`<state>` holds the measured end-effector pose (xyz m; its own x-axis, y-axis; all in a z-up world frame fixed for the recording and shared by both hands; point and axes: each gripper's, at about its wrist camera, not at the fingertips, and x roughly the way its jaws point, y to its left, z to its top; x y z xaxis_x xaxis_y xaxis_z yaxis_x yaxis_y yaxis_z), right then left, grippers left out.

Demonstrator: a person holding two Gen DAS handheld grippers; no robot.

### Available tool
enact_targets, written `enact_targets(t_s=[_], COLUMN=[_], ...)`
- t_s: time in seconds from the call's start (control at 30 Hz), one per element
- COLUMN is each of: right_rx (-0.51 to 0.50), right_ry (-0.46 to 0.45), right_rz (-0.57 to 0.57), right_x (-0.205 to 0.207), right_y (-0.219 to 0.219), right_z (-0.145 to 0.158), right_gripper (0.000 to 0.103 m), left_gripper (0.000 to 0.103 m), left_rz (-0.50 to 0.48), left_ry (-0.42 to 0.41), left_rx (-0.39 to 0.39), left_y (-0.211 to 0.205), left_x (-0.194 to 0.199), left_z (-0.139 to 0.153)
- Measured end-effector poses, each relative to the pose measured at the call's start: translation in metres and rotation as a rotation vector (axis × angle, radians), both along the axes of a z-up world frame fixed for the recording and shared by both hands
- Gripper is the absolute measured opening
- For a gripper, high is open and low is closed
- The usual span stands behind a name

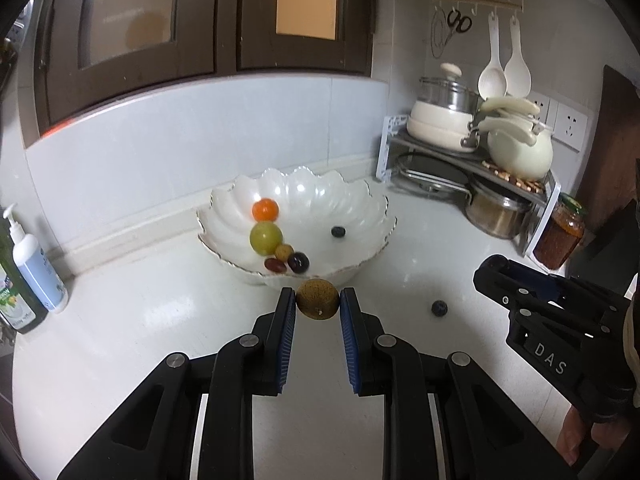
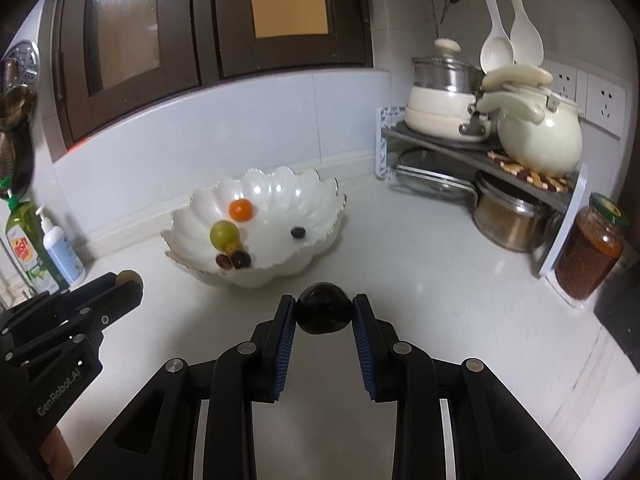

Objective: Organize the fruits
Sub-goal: 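Carry the brown fruit and dark plum in both tools over the white bowl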

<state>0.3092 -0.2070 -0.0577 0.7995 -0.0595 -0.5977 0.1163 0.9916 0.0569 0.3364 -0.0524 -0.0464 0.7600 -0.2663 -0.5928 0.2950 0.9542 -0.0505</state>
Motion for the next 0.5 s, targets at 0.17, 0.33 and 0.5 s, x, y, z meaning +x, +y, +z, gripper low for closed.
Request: enact_targets(t_s=[0.17, 0.33, 0.5], right_rx=[-0.011, -0.021, -0.035], right_ry=[-0.033, -0.054, -0.075], right_rz=[0.020, 0.036, 0.043], right_x=[0.002, 0.004, 0.009], right_y=[0.007, 0.012, 0.014], right_z=[0.013, 0.022, 0.030], right_gripper=[0.030, 0.030, 0.030], left_gripper=[0.024, 0.023, 0.024], left_rz=[0.008, 0.017, 0.023], left_ry=[-0.035, -0.066, -0.102], left_rx=[-0.011, -0.016, -0.019], left_y=[0.004, 0.007, 0.009], left_x=[0.002, 0.004, 0.006], left_z=[0.011, 0.021, 0.032])
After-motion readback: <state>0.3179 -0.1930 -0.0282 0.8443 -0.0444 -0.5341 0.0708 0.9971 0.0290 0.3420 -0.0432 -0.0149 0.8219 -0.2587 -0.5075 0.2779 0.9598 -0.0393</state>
